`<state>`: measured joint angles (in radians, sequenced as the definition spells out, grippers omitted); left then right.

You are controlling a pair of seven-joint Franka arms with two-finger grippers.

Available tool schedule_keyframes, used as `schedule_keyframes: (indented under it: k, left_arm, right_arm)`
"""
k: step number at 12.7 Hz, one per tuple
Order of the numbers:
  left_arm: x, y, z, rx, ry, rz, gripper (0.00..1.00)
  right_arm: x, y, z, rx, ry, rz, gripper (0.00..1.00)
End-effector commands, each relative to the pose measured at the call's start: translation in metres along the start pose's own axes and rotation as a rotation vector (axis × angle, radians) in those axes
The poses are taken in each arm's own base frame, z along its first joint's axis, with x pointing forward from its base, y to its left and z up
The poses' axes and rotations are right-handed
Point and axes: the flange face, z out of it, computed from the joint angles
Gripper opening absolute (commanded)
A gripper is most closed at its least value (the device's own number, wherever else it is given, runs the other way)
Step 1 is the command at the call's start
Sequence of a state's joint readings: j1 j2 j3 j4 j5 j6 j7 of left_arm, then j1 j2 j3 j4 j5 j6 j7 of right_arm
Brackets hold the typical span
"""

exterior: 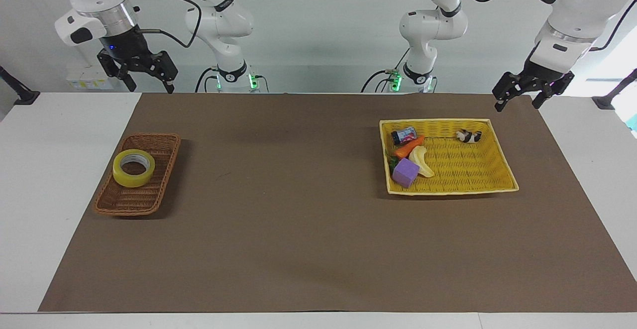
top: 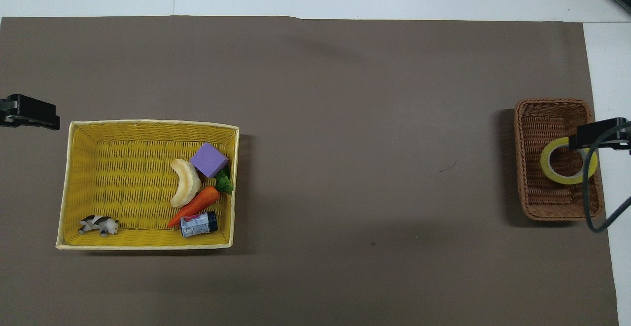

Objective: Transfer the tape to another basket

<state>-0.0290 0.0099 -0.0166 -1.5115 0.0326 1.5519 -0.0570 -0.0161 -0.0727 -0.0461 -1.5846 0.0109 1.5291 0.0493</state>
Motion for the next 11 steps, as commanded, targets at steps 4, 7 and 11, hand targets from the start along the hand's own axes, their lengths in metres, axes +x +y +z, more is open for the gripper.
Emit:
schedule_keyframes:
  k: [4,7,11]
  left_arm:
    - [-0.0018,-0.0019,-0.0060,0.016,0.006,0.001,1.00]
    - [-0.0014,-0.0019,-0.0051,0.016,0.004,0.001,1.00]
    - [-0.0018,-0.0019,-0.0060,0.016,0.006,0.001,1.00]
  right_arm:
    - [-0.0007,0.0120,0.0038,-0.008,-0.010,0.018,1.00]
    - [-0.0009,0.0117,0.0039,-0.020,-0.011,0.015,1.00]
    - [-0.0030,0.0119,0.0049,-0.020,-0.019,0.015,1.00]
